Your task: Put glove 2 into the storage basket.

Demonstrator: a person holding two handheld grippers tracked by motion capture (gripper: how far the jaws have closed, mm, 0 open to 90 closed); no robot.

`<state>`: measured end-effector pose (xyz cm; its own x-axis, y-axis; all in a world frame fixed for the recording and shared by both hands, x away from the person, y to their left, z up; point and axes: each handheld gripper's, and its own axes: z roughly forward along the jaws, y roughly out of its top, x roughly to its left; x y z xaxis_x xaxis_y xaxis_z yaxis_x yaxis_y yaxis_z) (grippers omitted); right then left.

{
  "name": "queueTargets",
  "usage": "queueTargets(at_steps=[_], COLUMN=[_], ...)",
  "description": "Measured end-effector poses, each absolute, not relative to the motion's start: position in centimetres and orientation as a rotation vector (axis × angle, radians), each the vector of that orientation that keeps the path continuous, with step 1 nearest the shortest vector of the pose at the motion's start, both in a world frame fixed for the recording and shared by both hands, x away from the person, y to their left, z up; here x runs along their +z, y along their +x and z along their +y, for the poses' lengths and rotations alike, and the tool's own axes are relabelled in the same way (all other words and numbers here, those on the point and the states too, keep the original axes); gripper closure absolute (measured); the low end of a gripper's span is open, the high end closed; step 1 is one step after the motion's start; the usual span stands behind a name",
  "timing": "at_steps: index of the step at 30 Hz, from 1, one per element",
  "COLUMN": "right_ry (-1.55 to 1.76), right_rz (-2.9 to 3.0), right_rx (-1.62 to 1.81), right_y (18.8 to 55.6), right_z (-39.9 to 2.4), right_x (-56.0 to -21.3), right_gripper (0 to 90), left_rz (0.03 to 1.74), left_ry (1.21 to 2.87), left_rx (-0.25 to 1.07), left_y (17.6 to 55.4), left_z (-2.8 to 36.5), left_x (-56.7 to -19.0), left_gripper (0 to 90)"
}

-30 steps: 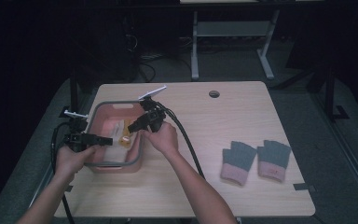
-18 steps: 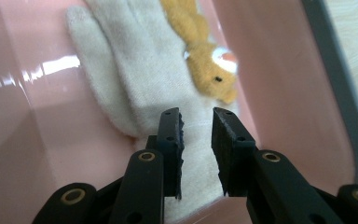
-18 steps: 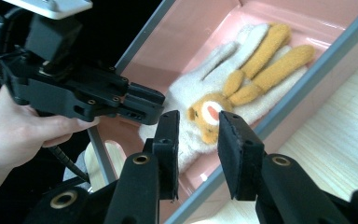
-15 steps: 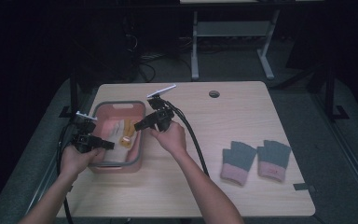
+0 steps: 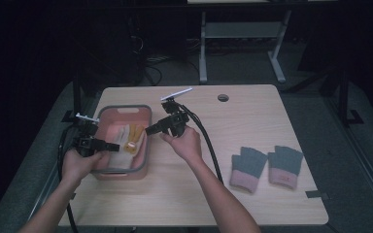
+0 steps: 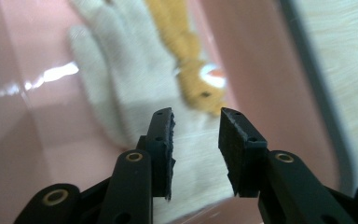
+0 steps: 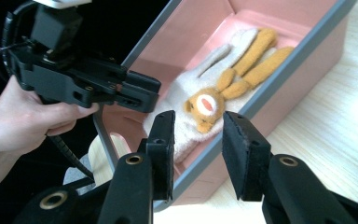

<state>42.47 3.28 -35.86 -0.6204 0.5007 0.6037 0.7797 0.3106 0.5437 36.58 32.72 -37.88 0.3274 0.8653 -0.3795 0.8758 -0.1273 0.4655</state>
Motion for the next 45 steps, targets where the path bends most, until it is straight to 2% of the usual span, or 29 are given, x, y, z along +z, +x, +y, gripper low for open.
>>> queueTargets(at_steps=[21, 45], right_ry=[-1.190, -1.265], right_rz=[-2.264, -2.252], right_rx=[-1.262, -1.297], right_y=[41.6, 40.3], right_z=[-1.4, -8.1], right_x=[-34.5, -34.4], right_gripper=[59.2, 53.7], left_rz=[1.352, 1.230], left_ry=[1.911, 1.948], left_rx=[-0.074, -0.110], left_y=[35.9, 36.3], left_z=[29.1, 22.7], left_x=[-35.0, -34.0], left_gripper=[57.8, 51.3])
